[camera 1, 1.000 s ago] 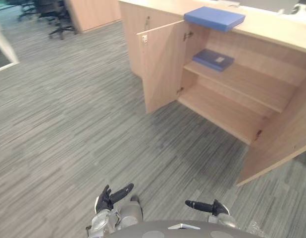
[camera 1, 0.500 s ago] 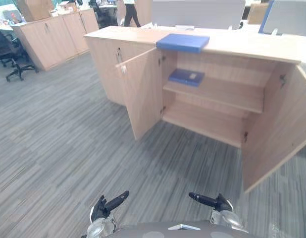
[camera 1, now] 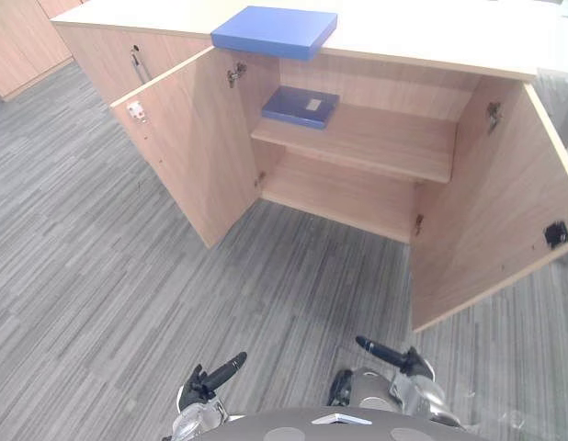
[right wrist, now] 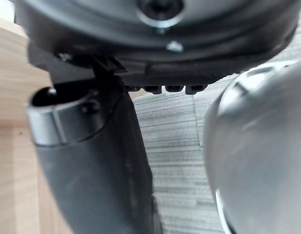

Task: Walk over to the cabinet, pick up the folder, carry it to the office cabinet, place the folder inside the office cabinet, then close the office cabinet door

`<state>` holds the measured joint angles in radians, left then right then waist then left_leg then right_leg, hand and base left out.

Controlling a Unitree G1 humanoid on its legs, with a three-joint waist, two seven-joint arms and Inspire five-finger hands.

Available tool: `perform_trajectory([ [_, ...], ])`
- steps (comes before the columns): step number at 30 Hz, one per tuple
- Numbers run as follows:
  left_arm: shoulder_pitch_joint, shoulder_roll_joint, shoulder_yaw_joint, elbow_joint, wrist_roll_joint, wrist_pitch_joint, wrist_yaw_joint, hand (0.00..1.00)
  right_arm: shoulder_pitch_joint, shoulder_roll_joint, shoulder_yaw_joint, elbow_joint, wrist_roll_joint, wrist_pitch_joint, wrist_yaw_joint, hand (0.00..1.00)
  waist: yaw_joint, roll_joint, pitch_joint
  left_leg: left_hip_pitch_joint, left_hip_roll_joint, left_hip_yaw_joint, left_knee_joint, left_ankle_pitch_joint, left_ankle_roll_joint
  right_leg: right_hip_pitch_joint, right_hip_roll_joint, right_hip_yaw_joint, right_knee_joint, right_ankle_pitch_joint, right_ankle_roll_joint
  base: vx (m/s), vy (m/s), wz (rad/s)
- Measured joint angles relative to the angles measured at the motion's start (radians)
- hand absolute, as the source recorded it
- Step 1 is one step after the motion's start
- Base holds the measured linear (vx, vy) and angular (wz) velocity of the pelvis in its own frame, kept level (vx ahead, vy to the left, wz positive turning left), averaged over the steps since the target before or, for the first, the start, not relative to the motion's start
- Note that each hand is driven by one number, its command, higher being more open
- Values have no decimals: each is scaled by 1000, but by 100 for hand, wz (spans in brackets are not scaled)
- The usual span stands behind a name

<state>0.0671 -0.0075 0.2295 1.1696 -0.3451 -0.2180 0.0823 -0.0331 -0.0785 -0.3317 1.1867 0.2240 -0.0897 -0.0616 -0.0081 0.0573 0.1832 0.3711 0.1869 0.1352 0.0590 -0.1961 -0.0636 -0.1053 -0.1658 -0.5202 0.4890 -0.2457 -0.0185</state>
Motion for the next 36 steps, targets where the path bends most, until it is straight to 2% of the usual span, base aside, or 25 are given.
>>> perform_trajectory([
  [2, -7, 7, -14, 0, 0, 2, -3, 100, 13, -2, 0, 17, 0, 3, -6, 100, -1, -2, -6, -15, 28, -34, 82, 2, -5, 61, 29, -27, -49, -5, -8, 307, -174, 32],
  [5, -18, 19, -29, -4, -8, 2, 2, 100, 22, -4, 59, 32, -1, 13, -7, 100, 2, -19, -36, -159, 71, -62, 414, 35, -58, 159, 90, -38, -177, 1, 0, 275, -124, 7],
  [6, -19, 22, -30, -4, -12, 6, 3, 100, 23, -8, 94, 30, -2, 12, -7, 100, 1, -15, -33, -225, 102, -60, 595, 93, -91, 209, 115, -36, -218, 6, -4, 334, -129, -23],
  [7, -18, 31, -35, -4, -27, 10, 3, 100, 25, -12, 128, 26, -2, 12, -7, 100, 3, -18, -31, -281, 139, -44, 762, 157, -106, 266, 137, -24, -264, 10, -8, 335, -117, -34],
  [9, -17, 40, -70, -17, -39, 9, 4, 100, 18, -16, 157, 27, -7, 12, -9, 100, 7, -11, -33, -341, 174, 11, 936, 117, -81, 322, 150, 6, -311, 14, -4, 221, -37, -42],
  [10, -17, 45, -94, -32, -38, 9, 4, 100, 14, -18, 172, 30, -13, 12, -10, 100, 12, -10, -33, -388, 173, 72, 1007, 52, -52, 364, 148, 41, -349, 22, 2, 275, 39, -59],
  [11, -17, 47, -98, -43, -37, 8, 3, 100, 9, -18, 180, 36, -14, 13, -10, 100, 18, -10, -33, -426, 164, 110, 1024, 4, -38, 388, 140, 66, -371, 31, 6, 336, 120, -91],
  [13, -18, 54, -116, -64, -38, 7, -11, 100, 0, -12, 186, 49, -14, 17, -12, 100, 40, -19, -27, -538, 102, 162, 924, -88, 1, 404, 87, 136, -377, 35, 11, 329, 229, -101],
  [14, -20, 59, -121, -68, -37, 7, -17, 100, -3, -11, 186, 56, -13, 18, -13, 100, 43, -22, -24, -563, 80, 158, 859, -97, 1, 407, 66, 148, -372, 35, 14, 311, 291, -91],
  [15, -19, 65, -145, -78, -36, 2, -21, 100, 0, -12, 185, 56, -14, 18, -14, 100, 48, -24, -24, -593, 40, 128, 670, -84, 3, 412, 30, 169, -362, 35, 36, 258, 261, -71],
  [16, -19, 64, -154, -80, -37, -2, -21, 100, 1, -14, 185, 55, -14, 18, -14, 100, 51, -18, -22, -594, 25, 96, 546, -42, 4, 421, 19, 178, -363, 32, 59, 378, 414, -83],
  [17, -16, 61, -171, -70, -39, -2, -23, 100, 6, -24, 188, 52, -13, 15, -10, 100, 58, -7, -23, -580, -6, 58, 421, 100, 22, 439, 2, 203, -373, 9, 119, 306, 324, -37],
  [18, -33, 83, -176, -70, -39, -3, -22, 100, 11, 1, 196, 53, -11, 15, -10, 100, 42, -47, -33, -569, -57, 71, 367, 107, 33, 427, -29, 211, -386, 8, 126, 329, 308, -10],
  [21, -68, 85, -186, -59, -39, -18, -24, 100, 11, 16, 196, 53, -12, 14, -4, 100, 32, -78, -36, -559, -117, 63, 324, 118, 45, 387, -15, 203, -401, 38, 116, 176, 107, 27],
  [22, -67, 86, -189, -58, -39, -18, -26, 100, 11, 16, 195, 53, -12, 13, -4, 100, 32, -81, -38, -549, -125, 62, 316, 118, 46, 398, -20, 207, -409, 55, 128, 157, 73, 8],
  [26, -37, 88, -221, -43, -39, -17, -27, 100, 18, 12, 182, 55, -15, 13, 8, 100, 29, -51, -39, -411, -157, 79, 180, 142, 72, 459, -49, 242, -434, 151, 171, 124, 87, -17],
  [28, -25, 84, -254, -43, -38, -17, -28, 100, 32, -2, 180, 54, -21, 14, 8, 100, 28, -44, -58, -358, -185, 87, 99, 160, 72, 431, -78, 258, -365, 151, 173, 14, 75, -18],
  [29, -20, 73, -285, -49, -39, -16, -34, 100, 35, -21, 171, 53, -24, 15, 7, 100, 29, -19, -72, -324, -199, 85, 38, 159, 62, 380, -98, 276, -271, 149, 173, 8, 98, -22],
  [30, -15, 68, -300, -58, -39, -16, -38, 100, 35, -29, 167, 52, -25, 15, 8, 100, 29, -9, -78, -309, -209, 85, 13, 158, 62, 347, -114, 283, -208, 147, 172, 17, 186, -33],
  [31, -7, 64, -329, -102, -45, -16, -47, 100, 36, -34, 152, 28, -48, 15, 7, 100, 29, -6, -82, -282, -240, 83, -35, 153, 63, 250, -163, 274, -24, 143, 163, 20, 170, -23],
  [32, -6, 68, -337, -126, -46, -15, -52, 100, 38, -35, 146, 16, -63, 12, 7, 100, 28, -16, -83, -276, -257, 82, -46, 153, 63, 214, -195, 253, 47, 138, 142, 35, 193, -7],
  [33, 5, 74, -351, -191, -49, -14, -62, 100, 40, -35, 148, -7, -66, 7, 7, 100, 19, -37, -93, -275, -285, 82, -54, 153, 64, 163, -263, 194, 165, 139, 84, 84, 103, 15],
  [34, 17, 84, -375, -260, -62, -14, -67, 100, 39, -27, 151, -12, -75, 9, 6, 100, 6, -50, -91, -272, -294, 82, -60, 162, 85, 138, -305, 148, 226, 134, 70, 121, 72, 20],
  [35, 21, 85, -383, -291, -82, -14, -71, 100, 38, -31, 156, -12, -84, 9, 6, 100, 5, -54, -88, -269, -291, 81, -60, 173, 105, 137, -307, 127, 231, 120, 66, 174, 18, 10],
  [36, 21, 89, -401, -339, -123, -11, -80, 100, 33, -28, 168, -11, -94, 13, 5, 100, 9, -57, -83, -262, -280, 75, -57, 188, 128, 136, -292, 105, 221, 58, 97, 147, -17, 0],
])
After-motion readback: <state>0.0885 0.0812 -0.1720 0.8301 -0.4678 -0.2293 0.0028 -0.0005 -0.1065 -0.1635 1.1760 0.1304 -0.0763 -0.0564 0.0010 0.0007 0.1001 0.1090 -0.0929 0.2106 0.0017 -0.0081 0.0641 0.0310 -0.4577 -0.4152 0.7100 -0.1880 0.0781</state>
